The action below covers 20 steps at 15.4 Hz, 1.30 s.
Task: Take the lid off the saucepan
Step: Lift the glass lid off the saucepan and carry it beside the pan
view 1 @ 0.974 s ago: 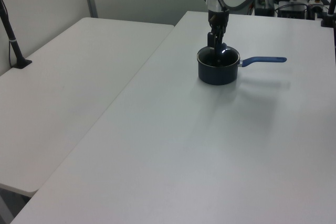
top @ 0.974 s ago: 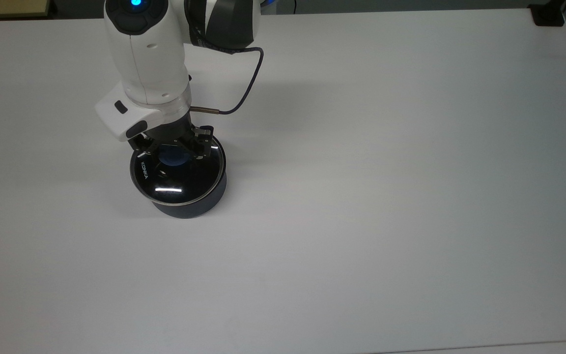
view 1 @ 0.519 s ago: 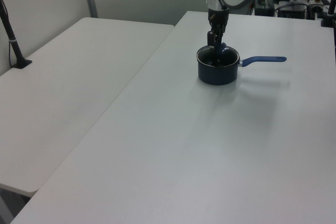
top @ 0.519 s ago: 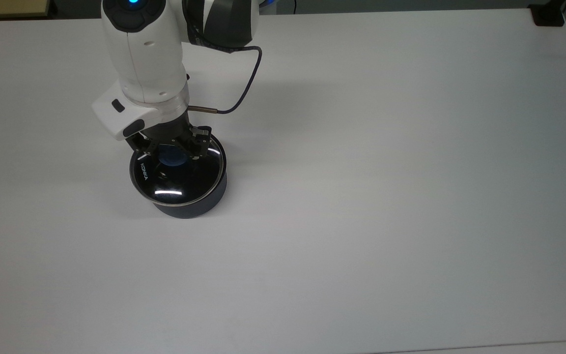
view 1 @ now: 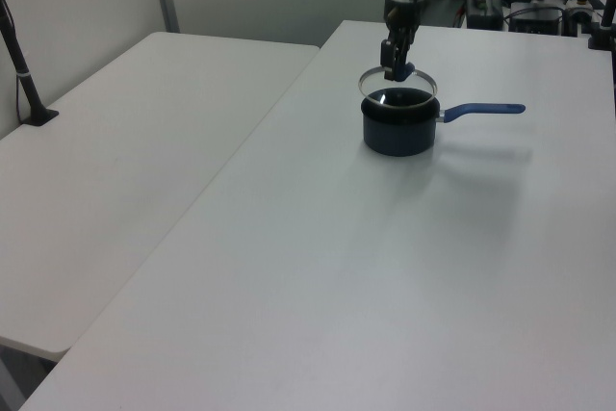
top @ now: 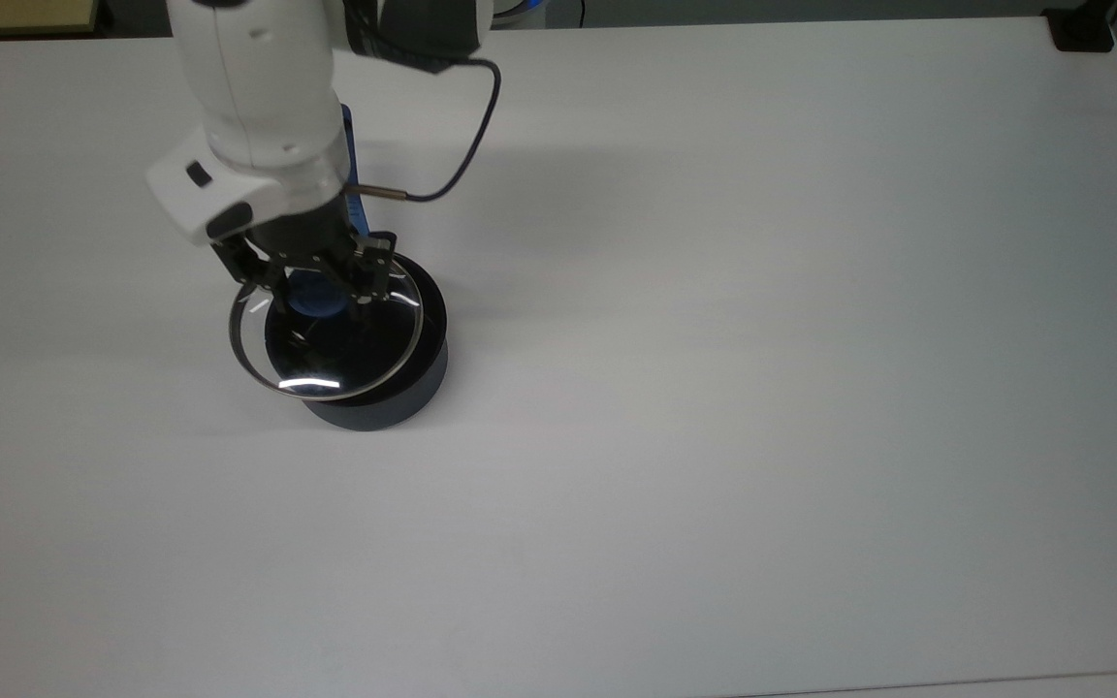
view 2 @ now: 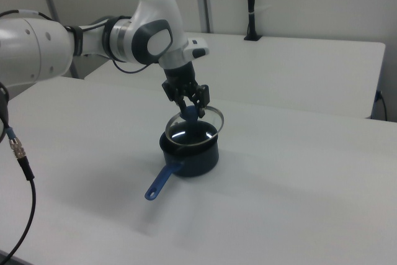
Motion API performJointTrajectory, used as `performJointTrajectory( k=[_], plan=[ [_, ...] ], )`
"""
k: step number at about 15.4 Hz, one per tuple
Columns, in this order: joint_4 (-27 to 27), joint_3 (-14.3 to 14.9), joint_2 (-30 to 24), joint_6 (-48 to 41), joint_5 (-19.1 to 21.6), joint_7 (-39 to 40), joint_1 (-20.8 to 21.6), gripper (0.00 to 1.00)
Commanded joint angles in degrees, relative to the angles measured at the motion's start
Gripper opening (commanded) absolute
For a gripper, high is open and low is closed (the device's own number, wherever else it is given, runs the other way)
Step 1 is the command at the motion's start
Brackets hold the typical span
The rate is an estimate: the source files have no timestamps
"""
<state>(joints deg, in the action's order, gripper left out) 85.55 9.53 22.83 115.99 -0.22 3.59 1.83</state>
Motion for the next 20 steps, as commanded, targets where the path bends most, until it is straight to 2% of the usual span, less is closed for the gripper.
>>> performJointTrajectory(
  k=[1, 5, 13, 17, 20],
  plan=[
    [2.95, -0.04, -4.10, 0.73, -0.13, 0.36, 0.01, 0.61],
    [4.71, -0.30, -4.72, 0.64, -0.13, 0.28, 0.80, 0.61],
    [13.41, -0.83, -11.30, -0.06, -0.13, -0.16, 4.75, 0.61],
    [16.41, -3.28, -14.04, -3.21, -0.13, -0.51, 5.72, 0.61],
    [17.02, -3.55, -14.74, -4.63, -0.13, -0.78, 7.39, 0.61]
  ],
)
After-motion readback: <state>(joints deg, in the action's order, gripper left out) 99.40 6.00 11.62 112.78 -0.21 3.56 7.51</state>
